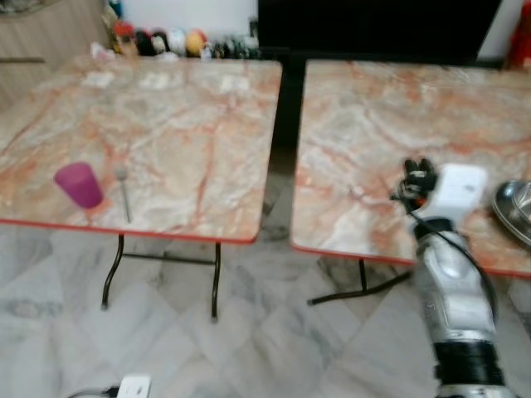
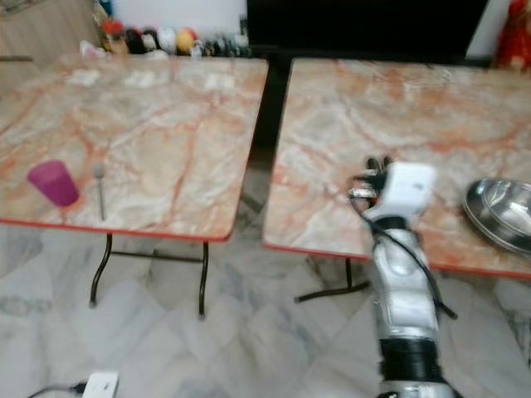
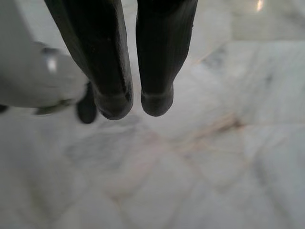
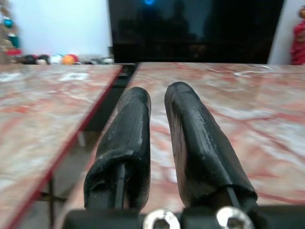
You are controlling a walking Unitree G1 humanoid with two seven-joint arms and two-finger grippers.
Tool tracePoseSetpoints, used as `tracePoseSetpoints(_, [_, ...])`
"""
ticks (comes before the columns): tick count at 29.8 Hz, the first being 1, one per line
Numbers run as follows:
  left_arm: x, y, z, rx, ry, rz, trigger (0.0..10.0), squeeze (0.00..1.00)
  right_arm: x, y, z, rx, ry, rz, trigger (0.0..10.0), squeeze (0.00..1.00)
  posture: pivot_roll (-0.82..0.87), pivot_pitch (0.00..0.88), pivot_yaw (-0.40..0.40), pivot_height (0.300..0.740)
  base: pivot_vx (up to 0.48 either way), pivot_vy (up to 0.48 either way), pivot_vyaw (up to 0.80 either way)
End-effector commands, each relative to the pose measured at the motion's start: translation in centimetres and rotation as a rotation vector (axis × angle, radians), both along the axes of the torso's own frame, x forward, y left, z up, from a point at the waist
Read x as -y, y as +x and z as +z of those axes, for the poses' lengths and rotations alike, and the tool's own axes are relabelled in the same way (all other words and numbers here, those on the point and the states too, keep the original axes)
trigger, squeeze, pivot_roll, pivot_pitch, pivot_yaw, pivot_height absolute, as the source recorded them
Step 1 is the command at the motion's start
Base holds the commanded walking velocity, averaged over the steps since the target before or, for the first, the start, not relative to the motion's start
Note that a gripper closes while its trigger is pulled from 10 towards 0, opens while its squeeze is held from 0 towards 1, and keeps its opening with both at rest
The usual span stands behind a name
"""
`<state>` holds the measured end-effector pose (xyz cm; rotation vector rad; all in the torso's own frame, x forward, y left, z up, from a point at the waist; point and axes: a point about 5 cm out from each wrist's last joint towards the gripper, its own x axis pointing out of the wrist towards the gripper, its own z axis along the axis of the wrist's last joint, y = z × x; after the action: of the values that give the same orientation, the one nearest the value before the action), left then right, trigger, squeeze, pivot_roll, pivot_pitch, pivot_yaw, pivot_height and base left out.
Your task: Setting the table
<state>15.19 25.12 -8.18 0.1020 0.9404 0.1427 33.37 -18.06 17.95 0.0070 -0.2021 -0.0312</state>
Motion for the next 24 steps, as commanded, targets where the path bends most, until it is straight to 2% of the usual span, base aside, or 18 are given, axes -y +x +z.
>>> tracePoseSetpoints(1, [0.1,-0.9,-0.4,-0.029,-0.014,0.015,10.0,0.00,0.9,-0.1,0.1,0.001,-0.002,-0.027,10.0,0.00,-0.09,0.083,0.033,0.740,0.000,0.480,0.00])
tracePoseSetpoints(15, [-0.3,-0.9,-0.3,-0.027,-0.012,0.024,10.0,0.00,0.2,-0.2,-0.8,-0.030,0.005,-0.014,10.0,0.00,-0.08,0.101,0.034,0.740,0.000,0.480,0.00])
tracePoseSetpoints(24, [1.0,-0.6,-0.6,-0.030,-0.021,0.014,10.0,0.00,0.2,-0.2,-1.0,-0.037,0.005,-0.012,10.0,0.00,-0.08,0.102,0.033,0.740,0.000,0.447,0.00])
